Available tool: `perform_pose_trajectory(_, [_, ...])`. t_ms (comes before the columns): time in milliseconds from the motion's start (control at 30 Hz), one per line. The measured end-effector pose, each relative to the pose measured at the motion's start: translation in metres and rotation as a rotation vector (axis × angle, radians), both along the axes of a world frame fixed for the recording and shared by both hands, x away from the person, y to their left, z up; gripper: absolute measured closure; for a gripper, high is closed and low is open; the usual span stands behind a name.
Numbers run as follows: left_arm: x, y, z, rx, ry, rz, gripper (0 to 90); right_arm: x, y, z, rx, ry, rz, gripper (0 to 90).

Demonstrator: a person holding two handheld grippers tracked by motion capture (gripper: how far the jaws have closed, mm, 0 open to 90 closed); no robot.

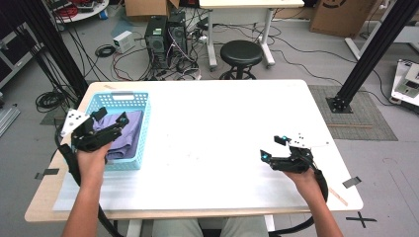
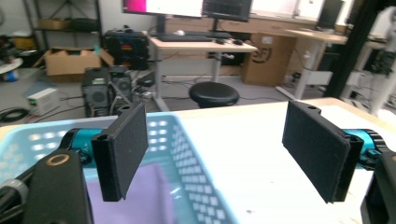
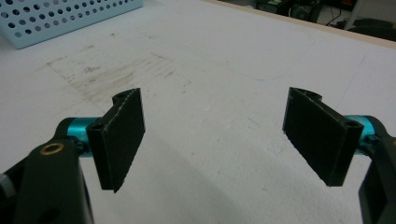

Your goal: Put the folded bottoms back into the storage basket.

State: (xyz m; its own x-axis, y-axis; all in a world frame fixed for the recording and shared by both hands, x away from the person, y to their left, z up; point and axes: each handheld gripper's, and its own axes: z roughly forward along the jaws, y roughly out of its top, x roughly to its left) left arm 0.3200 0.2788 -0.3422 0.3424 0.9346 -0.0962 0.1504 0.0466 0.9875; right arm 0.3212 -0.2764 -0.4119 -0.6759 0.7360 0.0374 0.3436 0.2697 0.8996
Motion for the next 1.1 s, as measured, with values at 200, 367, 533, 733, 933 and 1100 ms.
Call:
perform_pose_trajectory(200, [-0.001, -0.034, -0.007, 0.013, 0.004, -0.081, 22.6, 0.000, 0.000, 0.000, 0.002, -0.002, -0.002, 21.1])
perform_pose_trajectory(367, [0.000, -0.062, -0.016, 0.027, 0.005, -0.137, 22.6, 0.000, -0.001, 0.001, 0.005, -0.007, -0.005, 21.1])
perform_pose_trajectory(533, [0.002, -0.087, -0.026, 0.039, 0.009, -0.187, 22.6, 0.000, 0.000, 0.001, 0.003, -0.005, -0.009, 21.1])
perform_pose_trajectory(733, [0.003, -0.106, -0.039, 0.052, 0.006, -0.227, 22.6, -0.001, 0.000, 0.000, 0.005, -0.010, -0.009, 21.1])
perform_pose_trajectory(933, [0.005, -0.120, -0.052, 0.061, 0.028, -0.259, 22.6, -0.001, 0.000, -0.002, 0.003, -0.001, -0.015, 21.1])
perform_pose_trajectory(1100, [0.006, -0.127, -0.060, 0.065, 0.040, -0.270, 22.6, 0.000, 0.000, -0.003, 0.005, -0.004, -0.017, 21.1])
